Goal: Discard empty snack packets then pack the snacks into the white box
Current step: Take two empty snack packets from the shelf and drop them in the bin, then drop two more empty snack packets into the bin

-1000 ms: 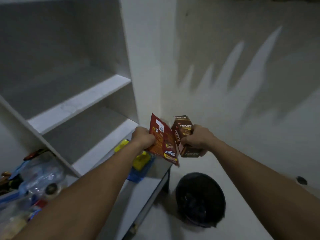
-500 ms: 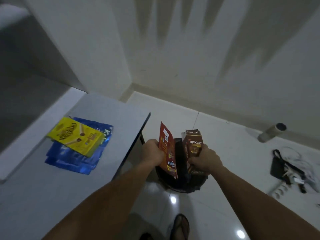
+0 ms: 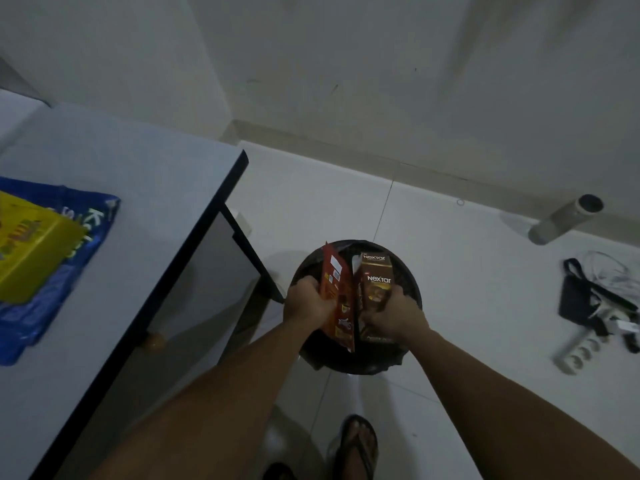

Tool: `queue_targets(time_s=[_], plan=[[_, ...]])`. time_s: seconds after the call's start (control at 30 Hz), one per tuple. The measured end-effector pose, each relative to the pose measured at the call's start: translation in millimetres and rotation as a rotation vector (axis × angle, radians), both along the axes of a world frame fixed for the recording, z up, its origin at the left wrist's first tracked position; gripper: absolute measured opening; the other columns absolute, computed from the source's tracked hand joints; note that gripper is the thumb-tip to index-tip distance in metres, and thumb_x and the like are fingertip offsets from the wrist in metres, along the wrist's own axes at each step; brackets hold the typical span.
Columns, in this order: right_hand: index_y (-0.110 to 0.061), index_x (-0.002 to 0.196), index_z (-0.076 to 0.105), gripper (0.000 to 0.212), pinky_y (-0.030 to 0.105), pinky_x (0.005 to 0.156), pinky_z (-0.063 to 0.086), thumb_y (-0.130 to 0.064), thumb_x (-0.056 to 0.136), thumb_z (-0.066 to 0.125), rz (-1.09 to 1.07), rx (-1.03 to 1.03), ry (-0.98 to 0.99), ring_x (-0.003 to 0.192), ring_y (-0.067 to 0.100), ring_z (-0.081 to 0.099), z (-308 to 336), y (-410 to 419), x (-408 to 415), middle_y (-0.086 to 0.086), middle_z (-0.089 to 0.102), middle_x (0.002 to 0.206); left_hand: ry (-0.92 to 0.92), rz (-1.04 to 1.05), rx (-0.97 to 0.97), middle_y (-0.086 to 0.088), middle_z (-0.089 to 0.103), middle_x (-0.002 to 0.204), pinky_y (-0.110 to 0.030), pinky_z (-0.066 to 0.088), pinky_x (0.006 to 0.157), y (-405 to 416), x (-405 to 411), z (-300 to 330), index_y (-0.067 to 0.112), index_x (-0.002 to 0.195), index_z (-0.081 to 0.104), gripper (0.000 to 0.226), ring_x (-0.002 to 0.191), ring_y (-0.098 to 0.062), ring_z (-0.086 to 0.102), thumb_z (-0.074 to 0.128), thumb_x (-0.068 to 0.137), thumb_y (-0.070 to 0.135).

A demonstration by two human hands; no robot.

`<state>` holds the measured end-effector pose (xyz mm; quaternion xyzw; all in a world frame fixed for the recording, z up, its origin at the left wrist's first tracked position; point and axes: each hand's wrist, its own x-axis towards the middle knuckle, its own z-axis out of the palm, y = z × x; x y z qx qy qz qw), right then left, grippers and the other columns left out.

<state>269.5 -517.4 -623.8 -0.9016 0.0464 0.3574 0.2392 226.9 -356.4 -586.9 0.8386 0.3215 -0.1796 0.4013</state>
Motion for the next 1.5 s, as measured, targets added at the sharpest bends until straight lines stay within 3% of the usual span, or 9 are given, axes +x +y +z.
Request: queue_targets(time_s=[0.17, 0.33, 0.53, 0.63, 0.83, 0.97, 1.2, 1.33, 1.5], plan=[[-0.007, 0.137, 0.033, 0.079, 0.047, 0.097, 0.048, -0.051, 0.080, 0.064, -0.027, -0.008, 0.023, 0.115, 0.038, 0.055, -8, -5, 8, 0.019, 0.052, 0.132, 0.115, -0.038, -0.004, -0.013, 0.051, 0.134, -0.044, 0.046, 0.101, 8, -4, -11, 0.006, 0.135, 0.043, 0.074, 0.122, -0.032, 0.051, 0.075, 0.075, 0.035], [-0.010, 0.139, 0.036, 0.080, 0.043, 0.092, 0.052, -0.054, 0.080, 0.066, 0.010, 0.018, 0.027, 0.103, 0.032, 0.059, 34, -6, 10, 0.015, 0.058, 0.124, 0.141, -0.081, -0.040, -0.010, 0.061, 0.112, -0.039, 0.052, 0.091, 19, -8, 30, 0.005, 0.121, 0.055, 0.059, 0.109, -0.029, 0.059, 0.076, 0.073, 0.032], [-0.006, 0.118, 0.057, 0.040, 0.037, 0.078, 0.055, -0.030, 0.086, 0.064, 0.186, 0.013, -0.039, 0.094, 0.030, 0.060, 147, 10, 18, 0.016, 0.064, 0.113, 0.104, -0.132, -0.041, -0.013, 0.057, 0.106, -0.038, 0.053, 0.089, 33, -4, 142, -0.006, 0.115, 0.057, 0.056, 0.103, -0.030, 0.061, 0.076, 0.076, 0.029], [-0.004, 0.119, 0.051, 0.046, 0.044, 0.061, 0.060, -0.032, 0.085, 0.067, 0.256, 0.017, -0.012, 0.090, 0.037, 0.061, 213, 27, 21, 0.017, 0.057, 0.112, 0.108, -0.158, -0.089, -0.011, 0.058, 0.106, -0.043, 0.054, 0.089, 44, -7, 201, -0.001, 0.112, 0.060, 0.051, 0.101, -0.027, 0.059, 0.077, 0.076, 0.031], [-0.001, 0.129, 0.048, 0.059, 0.053, 0.068, 0.060, -0.032, 0.085, 0.070, 0.382, 0.063, -0.030, 0.100, 0.036, 0.060, 314, 79, 21, 0.020, 0.054, 0.121, 0.060, -0.128, -0.138, -0.009, 0.061, 0.112, -0.036, 0.053, 0.077, 83, -24, 295, 0.007, 0.116, 0.057, 0.049, 0.101, -0.024, 0.061, 0.075, 0.078, 0.032], [0.002, 0.130, 0.048, 0.060, 0.053, 0.071, 0.060, -0.033, 0.086, 0.069, 0.472, 0.110, -0.049, 0.100, 0.033, 0.062, 354, 123, 14, 0.022, 0.059, 0.114, 0.021, -0.037, -0.121, -0.009, 0.065, 0.099, -0.035, 0.050, 0.074, 126, -49, 330, 0.007, 0.108, 0.061, 0.042, 0.086, -0.021, 0.064, 0.077, 0.077, 0.030], [-0.005, 0.140, 0.040, 0.073, 0.045, 0.085, 0.056, -0.039, 0.084, 0.071, 0.715, 0.126, -0.130, 0.115, 0.034, 0.054, 376, 219, -22, 0.015, 0.046, 0.138, -0.079, 0.194, 0.020, -0.012, 0.054, 0.079, -0.029, 0.043, 0.059, 215, -118, 334, 0.014, 0.088, 0.058, 0.027, 0.070, -0.021, 0.052, 0.079, 0.073, 0.024], [-0.006, 0.130, 0.048, 0.070, 0.039, 0.093, 0.048, -0.046, 0.078, 0.074, 0.870, 0.129, -0.279, 0.118, 0.031, 0.052, 358, 268, -46, 0.015, 0.053, 0.132, -0.083, 0.353, 0.216, -0.014, 0.063, 0.084, -0.033, 0.045, 0.070, 249, -155, 321, 0.009, 0.080, 0.065, 0.016, 0.081, -0.024, 0.060, 0.077, 0.072, 0.016], [-0.010, 0.129, 0.045, 0.078, 0.040, 0.087, 0.046, -0.052, 0.071, 0.075, 0.909, 0.151, -0.348, 0.116, 0.034, 0.052, 322, 308, -73, 0.015, 0.053, 0.127, 0.045, 0.605, 0.178, -0.023, 0.064, 0.112, -0.034, 0.048, 0.073, 272, -181, 280, -0.007, 0.107, 0.062, 0.051, 0.100, -0.034, 0.063, 0.080, 0.068, 0.021]])
